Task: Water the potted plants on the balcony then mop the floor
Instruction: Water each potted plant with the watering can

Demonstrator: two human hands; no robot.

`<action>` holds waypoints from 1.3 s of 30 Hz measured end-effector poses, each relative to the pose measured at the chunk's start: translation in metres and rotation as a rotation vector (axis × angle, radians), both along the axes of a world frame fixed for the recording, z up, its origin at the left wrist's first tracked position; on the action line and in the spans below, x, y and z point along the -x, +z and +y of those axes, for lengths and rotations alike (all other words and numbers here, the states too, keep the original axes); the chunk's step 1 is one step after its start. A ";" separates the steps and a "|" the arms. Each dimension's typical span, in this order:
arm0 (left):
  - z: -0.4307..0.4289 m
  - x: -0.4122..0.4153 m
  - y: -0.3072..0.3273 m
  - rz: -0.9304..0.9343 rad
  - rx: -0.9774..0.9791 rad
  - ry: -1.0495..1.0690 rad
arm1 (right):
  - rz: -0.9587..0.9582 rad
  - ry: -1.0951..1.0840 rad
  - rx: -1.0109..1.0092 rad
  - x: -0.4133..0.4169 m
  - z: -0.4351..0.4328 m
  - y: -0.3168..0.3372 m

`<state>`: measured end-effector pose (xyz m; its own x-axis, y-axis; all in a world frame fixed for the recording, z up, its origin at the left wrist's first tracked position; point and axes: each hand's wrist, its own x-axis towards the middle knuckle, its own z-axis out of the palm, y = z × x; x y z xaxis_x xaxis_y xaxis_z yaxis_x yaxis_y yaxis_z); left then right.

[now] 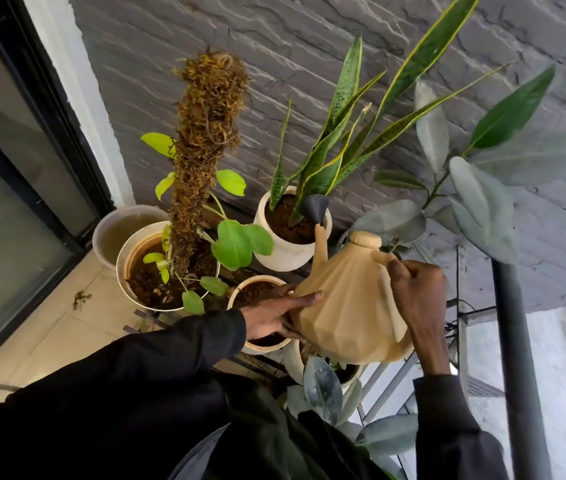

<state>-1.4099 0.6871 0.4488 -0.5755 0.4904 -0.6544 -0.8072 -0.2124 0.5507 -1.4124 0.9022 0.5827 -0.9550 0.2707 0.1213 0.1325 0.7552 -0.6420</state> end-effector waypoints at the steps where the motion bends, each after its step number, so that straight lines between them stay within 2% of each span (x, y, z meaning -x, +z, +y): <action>1: -0.002 0.001 0.003 -0.028 -0.025 0.006 | -0.001 0.012 -0.017 0.006 -0.002 0.004; 8: -0.008 0.007 0.018 -0.134 -0.145 0.019 | -0.038 0.028 -0.198 0.039 -0.027 0.037; 18: -0.009 0.022 0.047 -0.167 -0.265 0.064 | -0.029 0.045 -0.417 0.085 -0.040 0.063; 39: -0.011 0.030 0.059 -0.191 -0.282 0.115 | -0.062 0.044 -0.445 0.105 -0.051 0.079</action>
<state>-1.4403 0.6761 0.5074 -0.5177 0.6062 -0.6037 -0.8519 -0.4301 0.2987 -1.5178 0.8509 0.6615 -0.9735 0.1640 0.1592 0.1219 0.9617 -0.2454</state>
